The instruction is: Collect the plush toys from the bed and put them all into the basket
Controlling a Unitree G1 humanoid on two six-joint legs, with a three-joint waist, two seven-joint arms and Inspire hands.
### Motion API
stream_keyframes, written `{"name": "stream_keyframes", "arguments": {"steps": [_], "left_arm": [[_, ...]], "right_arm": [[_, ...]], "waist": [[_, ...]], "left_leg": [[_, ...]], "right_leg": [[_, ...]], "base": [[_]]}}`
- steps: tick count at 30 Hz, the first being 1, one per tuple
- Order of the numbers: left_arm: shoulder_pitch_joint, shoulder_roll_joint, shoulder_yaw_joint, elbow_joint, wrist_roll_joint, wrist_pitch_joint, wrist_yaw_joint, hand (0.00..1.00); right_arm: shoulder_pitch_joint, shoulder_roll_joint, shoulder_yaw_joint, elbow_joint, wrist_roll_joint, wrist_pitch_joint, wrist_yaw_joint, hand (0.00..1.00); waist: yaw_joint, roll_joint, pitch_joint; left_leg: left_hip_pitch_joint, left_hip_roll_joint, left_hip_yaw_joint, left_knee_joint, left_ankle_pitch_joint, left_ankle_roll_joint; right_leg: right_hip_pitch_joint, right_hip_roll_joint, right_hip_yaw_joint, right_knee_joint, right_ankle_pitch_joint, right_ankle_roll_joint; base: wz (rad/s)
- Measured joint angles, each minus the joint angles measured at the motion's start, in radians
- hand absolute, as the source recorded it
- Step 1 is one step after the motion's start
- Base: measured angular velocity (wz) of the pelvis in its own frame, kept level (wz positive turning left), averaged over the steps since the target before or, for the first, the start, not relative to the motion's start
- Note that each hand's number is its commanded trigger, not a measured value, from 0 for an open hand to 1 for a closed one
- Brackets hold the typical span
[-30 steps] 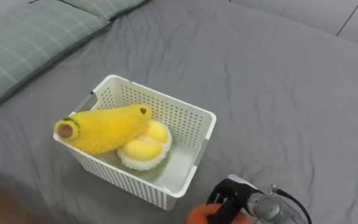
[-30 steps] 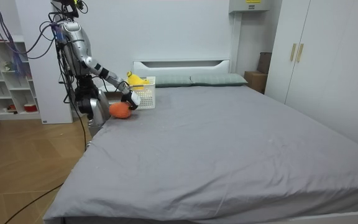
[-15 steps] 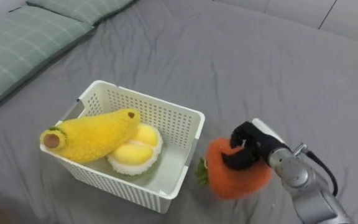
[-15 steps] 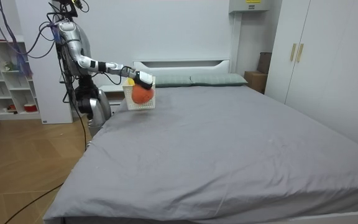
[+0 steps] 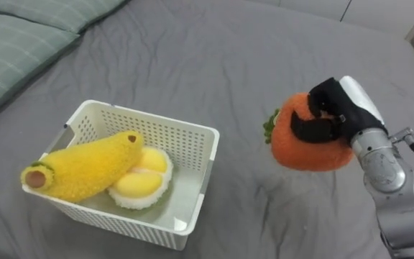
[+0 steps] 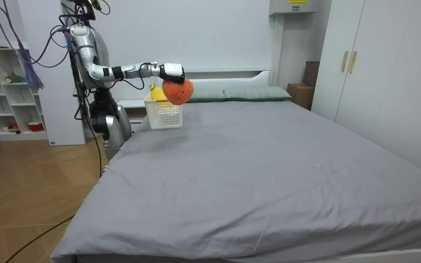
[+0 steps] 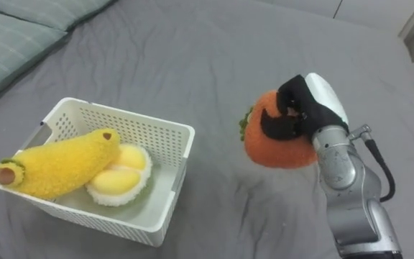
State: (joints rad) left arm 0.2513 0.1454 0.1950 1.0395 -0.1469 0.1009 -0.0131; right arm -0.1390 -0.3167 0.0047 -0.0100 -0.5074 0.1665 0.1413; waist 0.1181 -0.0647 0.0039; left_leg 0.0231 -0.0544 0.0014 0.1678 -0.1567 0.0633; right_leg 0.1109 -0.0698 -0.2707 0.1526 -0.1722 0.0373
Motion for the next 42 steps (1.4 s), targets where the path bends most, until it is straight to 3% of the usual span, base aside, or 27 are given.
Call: {"name": "stream_keyframes", "arguments": {"steps": [10, 16, 22, 23, 26, 27, 28, 29, 35, 42], "left_arm": [[0.011, -0.002, -0.002, 0.002, 0.011, 0.001, 0.0, 0.0], [0.004, -0.001, -0.007, 0.002, 0.016, 0.006, -0.006, 0.0], [-0.036, 0.001, -0.009, 0.003, 0.031, 0.016, -0.019, 0.0], [-0.042, 0.0, -0.016, 0.007, 0.03, 0.015, -0.02, 0.0], [-0.06, 0.004, -0.026, 0.016, 0.03, 0.015, -0.02, 0.0], [-0.062, 0.005, -0.029, 0.022, 0.03, 0.015, -0.02, 0.0], [-0.067, 0.007, -0.037, 0.031, 0.03, 0.017, -0.02, 0.0], [-0.072, 0.008, -0.043, 0.028, 0.03, 0.017, -0.02, 0.0], [-0.067, 0.015, -0.053, 0.019, 0.03, 0.026, -0.019, 0.0], [-0.083, 0.017, -0.064, 0.017, 0.03, 0.041, -0.017, 0.0]], "right_arm": [[-0.017, 0.002, 0.015, -0.151, 0.003, 0.013, 0.001, 1.0], [-0.092, 0.019, 0.086, -0.167, -0.01, 0.055, 0.018, 1.0], [-0.131, 0.05, 0.166, -0.168, -0.022, 0.075, 0.063, 1.0], [-0.132, 0.065, 0.183, -0.168, -0.028, 0.076, 0.077, 1.0], [-0.143, 0.075, 0.245, -0.168, -0.03, 0.082, 0.108, 0.72], [-0.147, 0.077, 0.257, -0.168, -0.031, 0.086, 0.116, 0.68], [-0.153, 0.079, 0.276, -0.167, -0.031, 0.089, 0.128, 0.16], [-0.161, 0.081, 0.295, -0.164, -0.031, 0.092, 0.136, 0.0], [-0.162, 0.102, 0.369, -0.158, -0.032, 0.123, 0.162, 0.0], [-0.162, 0.161, 0.441, -0.114, -0.044, 0.163, 0.233, 0.0]], "waist": [[0.047, -0.001, 0.0004], [0.064, -0.001, 0.0018], [0.111, -0.02, 0.0103], [0.12, -0.024, 0.0084], [0.149, -0.029, 0.0082], [0.159, -0.029, 0.0084], [0.166, -0.031, 0.0084], [0.171, -0.035, 0.0087], [0.195, -0.042, 0.0118], [0.219, -0.042, 0.0122]], "left_leg": [[0.013, 0.005, 0.009, 0.0, 0.0, 0.0], [0.005, 0.002, -0.01, 0.002, 0.0, -0.001], [-0.01, -0.002, -0.037, 0.005, 0.005, -0.005], [-0.015, -0.003, -0.042, 0.006, 0.006, -0.005], [-0.018, -0.005, -0.048, 0.007, 0.006, -0.004], [-0.018, -0.005, -0.048, 0.007, 0.006, -0.004], [-0.018, -0.005, -0.048, 0.007, 0.006, -0.004], [-0.018, -0.005, -0.049, 0.007, 0.007, -0.004], [-0.017, -0.008, -0.062, 0.007, 0.009, -0.005], [-0.019, -0.009, -0.071, 0.011, 0.012, -0.007]], "right_leg": [[0.002, 0.002, 0.019, 0.015, 0.001, 0.001], [0.0, 0.002, 0.003, 0.017, 0.001, 0.001], [-0.002, 0.001, -0.017, 0.014, 0.001, 0.001], [-0.005, 0.001, -0.021, 0.014, 0.001, 0.001], [-0.005, -0.001, -0.031, 0.014, 0.001, 0.001], [-0.006, -0.001, -0.031, 0.014, 0.001, 0.001], [-0.006, -0.002, -0.031, 0.014, 0.001, 0.001], [-0.006, -0.002, -0.031, 0.014, 0.001, 0.001], [0.001, -0.001, -0.031, 0.013, 0.001, 0.001], [0.002, 0.001, -0.004, 0.014, 0.001, 0.001]], "base": [[-0.04], [0.08], [0.12], [0.09], [0.06], [0.04], [0.0], [0.0], [0.07], [0.03]]}}
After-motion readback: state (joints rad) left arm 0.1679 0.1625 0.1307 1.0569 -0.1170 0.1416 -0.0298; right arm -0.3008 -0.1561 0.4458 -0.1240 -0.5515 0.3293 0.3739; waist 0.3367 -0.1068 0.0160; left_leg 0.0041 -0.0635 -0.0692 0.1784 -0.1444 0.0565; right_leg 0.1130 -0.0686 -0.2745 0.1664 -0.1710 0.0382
